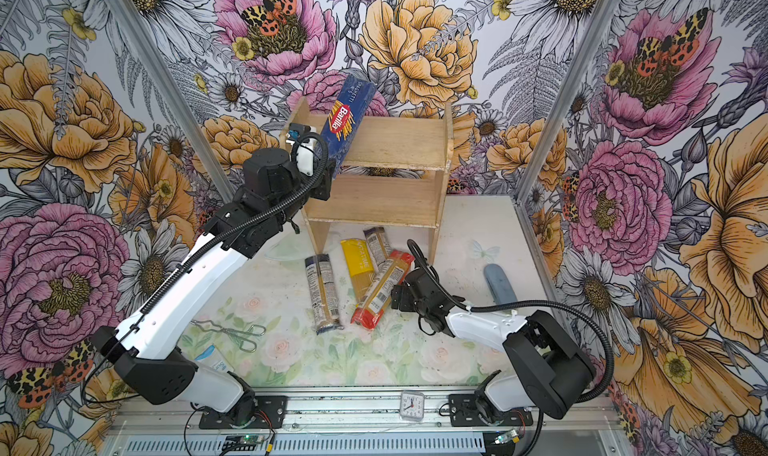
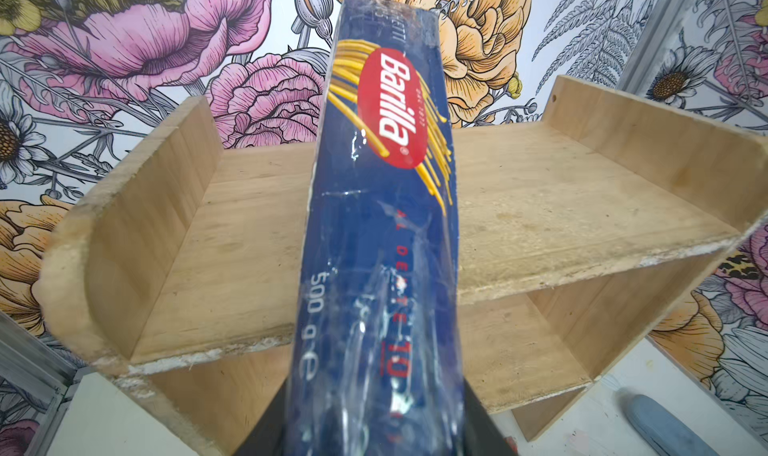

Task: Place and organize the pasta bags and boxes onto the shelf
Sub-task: 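Lift the Barilla box with the left gripper and carry it toward the shelf, then hold the Barilla box upright above the shelf's top tier with the left gripper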

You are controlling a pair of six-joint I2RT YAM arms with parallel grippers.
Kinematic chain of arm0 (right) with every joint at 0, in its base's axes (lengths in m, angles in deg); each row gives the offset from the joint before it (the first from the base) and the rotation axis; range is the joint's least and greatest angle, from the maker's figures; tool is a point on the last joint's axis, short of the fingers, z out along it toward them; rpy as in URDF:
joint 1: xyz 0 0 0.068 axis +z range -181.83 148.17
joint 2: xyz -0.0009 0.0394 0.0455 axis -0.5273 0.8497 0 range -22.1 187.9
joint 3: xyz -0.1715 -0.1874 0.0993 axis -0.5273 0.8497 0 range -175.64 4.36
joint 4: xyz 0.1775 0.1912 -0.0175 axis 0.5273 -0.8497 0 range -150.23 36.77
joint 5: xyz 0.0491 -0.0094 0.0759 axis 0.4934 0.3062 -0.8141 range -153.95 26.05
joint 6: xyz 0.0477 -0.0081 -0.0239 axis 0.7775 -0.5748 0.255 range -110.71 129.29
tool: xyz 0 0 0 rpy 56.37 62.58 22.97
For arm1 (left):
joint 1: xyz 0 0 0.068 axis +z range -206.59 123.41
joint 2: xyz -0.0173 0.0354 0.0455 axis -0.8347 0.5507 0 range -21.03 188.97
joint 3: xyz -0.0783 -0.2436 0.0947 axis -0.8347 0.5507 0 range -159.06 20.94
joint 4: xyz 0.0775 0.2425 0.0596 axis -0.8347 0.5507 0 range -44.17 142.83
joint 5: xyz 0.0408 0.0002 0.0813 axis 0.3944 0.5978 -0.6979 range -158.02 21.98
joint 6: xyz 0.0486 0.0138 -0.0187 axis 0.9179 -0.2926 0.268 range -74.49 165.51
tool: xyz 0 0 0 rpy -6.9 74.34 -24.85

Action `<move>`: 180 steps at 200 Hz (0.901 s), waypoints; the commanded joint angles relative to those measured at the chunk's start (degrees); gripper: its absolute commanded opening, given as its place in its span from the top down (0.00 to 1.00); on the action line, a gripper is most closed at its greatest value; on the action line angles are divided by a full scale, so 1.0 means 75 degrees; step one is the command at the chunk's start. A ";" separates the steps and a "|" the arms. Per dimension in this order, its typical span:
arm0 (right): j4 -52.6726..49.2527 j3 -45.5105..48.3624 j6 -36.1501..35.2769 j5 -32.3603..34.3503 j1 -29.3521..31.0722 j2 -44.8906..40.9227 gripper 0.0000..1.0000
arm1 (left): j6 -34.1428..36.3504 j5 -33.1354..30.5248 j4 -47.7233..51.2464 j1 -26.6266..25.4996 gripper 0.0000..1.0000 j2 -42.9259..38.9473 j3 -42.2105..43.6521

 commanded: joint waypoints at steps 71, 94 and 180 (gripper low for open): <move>0.0221 -0.0441 -0.0299 -0.0238 -0.0156 0.0513 0.10 | -0.0518 -0.0163 -0.1759 0.0176 1.00 -0.0386 -0.0625; 0.0276 -0.0583 -0.0264 -0.0424 -0.0146 0.0699 0.10 | -0.0528 -0.0219 -0.1703 0.0196 1.00 -0.0409 -0.0545; 0.0301 -0.0415 -0.0249 -0.0412 -0.0146 0.0453 0.10 | -0.0764 -0.0150 -0.1660 0.0374 1.00 -0.0386 -0.0437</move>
